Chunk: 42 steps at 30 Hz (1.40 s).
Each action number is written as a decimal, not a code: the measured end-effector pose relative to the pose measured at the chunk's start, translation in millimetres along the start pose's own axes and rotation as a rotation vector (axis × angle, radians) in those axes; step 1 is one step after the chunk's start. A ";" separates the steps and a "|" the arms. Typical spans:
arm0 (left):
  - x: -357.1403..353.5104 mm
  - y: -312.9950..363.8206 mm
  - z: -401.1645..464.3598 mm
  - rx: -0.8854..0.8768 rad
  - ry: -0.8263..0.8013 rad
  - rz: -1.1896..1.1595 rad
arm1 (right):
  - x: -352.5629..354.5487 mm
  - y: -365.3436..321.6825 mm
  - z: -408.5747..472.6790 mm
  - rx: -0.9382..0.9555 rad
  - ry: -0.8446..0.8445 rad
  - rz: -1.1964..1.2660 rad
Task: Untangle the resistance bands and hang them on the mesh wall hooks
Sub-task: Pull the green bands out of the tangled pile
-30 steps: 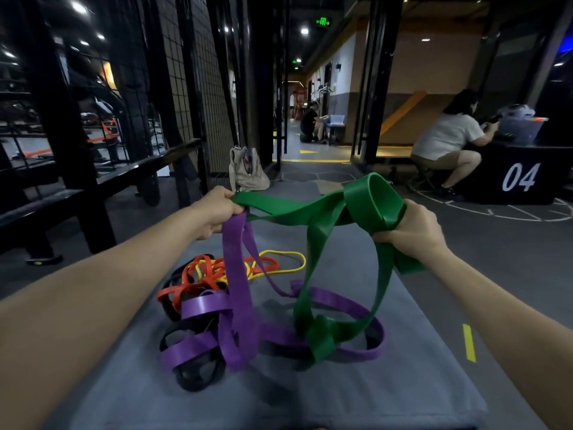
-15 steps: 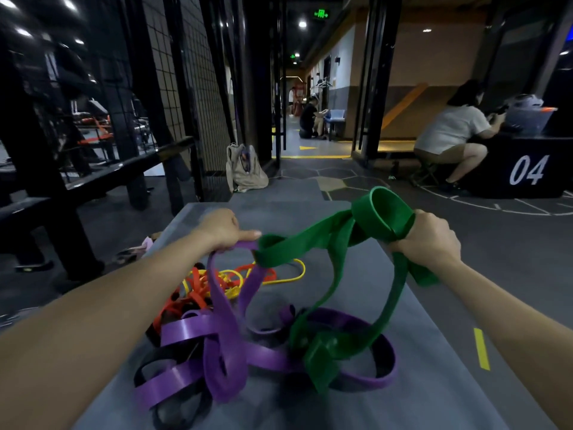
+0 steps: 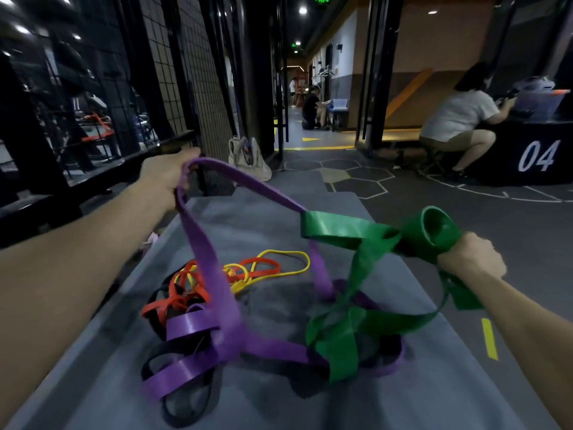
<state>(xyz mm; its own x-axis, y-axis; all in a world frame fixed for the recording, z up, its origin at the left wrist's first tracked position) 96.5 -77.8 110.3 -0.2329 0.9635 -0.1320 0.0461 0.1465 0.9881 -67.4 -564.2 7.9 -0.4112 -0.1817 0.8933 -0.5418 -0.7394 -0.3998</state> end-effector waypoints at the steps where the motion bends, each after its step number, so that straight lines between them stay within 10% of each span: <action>1: 9.0 -2.0 4.1 -0.003 0.040 0.010 | 2.3 2.2 -3.3 -0.015 0.004 0.000; 3: 19.6 -19.9 10.8 0.052 0.120 0.206 | 3.9 -3.8 -9.2 0.005 0.000 -0.003; 8: -34.9 -91.6 -23.3 -0.069 -0.027 1.949 | 8.6 -29.9 -15.4 0.082 -0.008 0.130; 14: -163.9 -172.4 -65.1 -0.225 -0.392 1.449 | 16.1 -55.2 -20.3 0.276 0.021 0.160; 21: -190.3 -242.8 -60.9 -0.176 -0.586 1.410 | 8.4 -45.0 -18.8 0.323 0.024 0.212; 29: -200.4 -227.4 -56.8 -0.554 -0.483 1.948 | -13.3 -32.3 -6.7 0.236 0.017 0.335; 37: -202.7 -120.5 -57.8 -0.470 -0.656 0.865 | -24.9 -41.6 -9.9 0.166 -0.040 0.228; 42: -186.8 -39.7 -55.2 -0.075 -0.531 -0.120 | -17.7 -56.5 -13.6 0.239 -0.039 0.072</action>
<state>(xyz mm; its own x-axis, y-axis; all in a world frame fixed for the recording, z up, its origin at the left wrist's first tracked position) 84.6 -275.9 100.0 0.2905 0.9246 -0.2465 -0.0247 0.2648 0.9640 -39.5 -510.4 11.9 -0.4113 -0.2606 0.8735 -0.3218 -0.8551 -0.4066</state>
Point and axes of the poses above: each hand's wrist, its own z-axis towards the middle knuckle, its own x-axis out of the back of the hand, y = z × x, the point moved 9 cm from there along z, towards the middle knuckle, and after that the axes turned 10 degrees about x, right-handed, at the moved point
